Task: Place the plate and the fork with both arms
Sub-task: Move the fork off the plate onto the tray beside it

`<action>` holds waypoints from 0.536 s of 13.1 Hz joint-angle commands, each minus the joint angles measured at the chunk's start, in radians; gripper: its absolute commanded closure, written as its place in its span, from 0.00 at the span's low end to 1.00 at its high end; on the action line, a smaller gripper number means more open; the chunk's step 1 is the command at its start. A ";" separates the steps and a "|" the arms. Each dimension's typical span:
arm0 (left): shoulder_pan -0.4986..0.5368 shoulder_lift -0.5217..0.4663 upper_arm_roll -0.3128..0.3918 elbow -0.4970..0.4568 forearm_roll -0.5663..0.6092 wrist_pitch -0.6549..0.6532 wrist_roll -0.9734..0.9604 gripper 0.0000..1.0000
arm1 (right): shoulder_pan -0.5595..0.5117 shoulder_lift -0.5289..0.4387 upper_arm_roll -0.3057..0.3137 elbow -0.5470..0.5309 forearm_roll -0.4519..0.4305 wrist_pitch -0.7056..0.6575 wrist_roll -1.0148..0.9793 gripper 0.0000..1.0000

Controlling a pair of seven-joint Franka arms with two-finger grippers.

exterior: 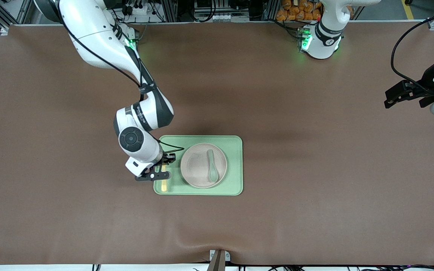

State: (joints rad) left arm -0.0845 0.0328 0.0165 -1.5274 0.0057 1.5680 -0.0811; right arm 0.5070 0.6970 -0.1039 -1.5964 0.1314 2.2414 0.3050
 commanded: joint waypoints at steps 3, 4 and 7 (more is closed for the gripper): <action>-0.006 -0.004 0.000 0.000 -0.001 -0.008 -0.009 0.00 | 0.013 -0.031 0.023 -0.137 0.002 0.167 0.204 1.00; -0.008 -0.001 0.000 0.000 -0.001 -0.008 -0.011 0.00 | 0.022 -0.027 0.023 -0.140 0.004 0.179 0.224 1.00; -0.004 0.006 0.000 -0.002 0.000 -0.011 -0.008 0.00 | 0.028 -0.021 0.023 -0.138 0.002 0.178 0.224 0.81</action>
State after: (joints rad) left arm -0.0857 0.0360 0.0157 -1.5313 0.0057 1.5656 -0.0811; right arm 0.5305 0.6969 -0.0821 -1.7077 0.1326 2.4083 0.5081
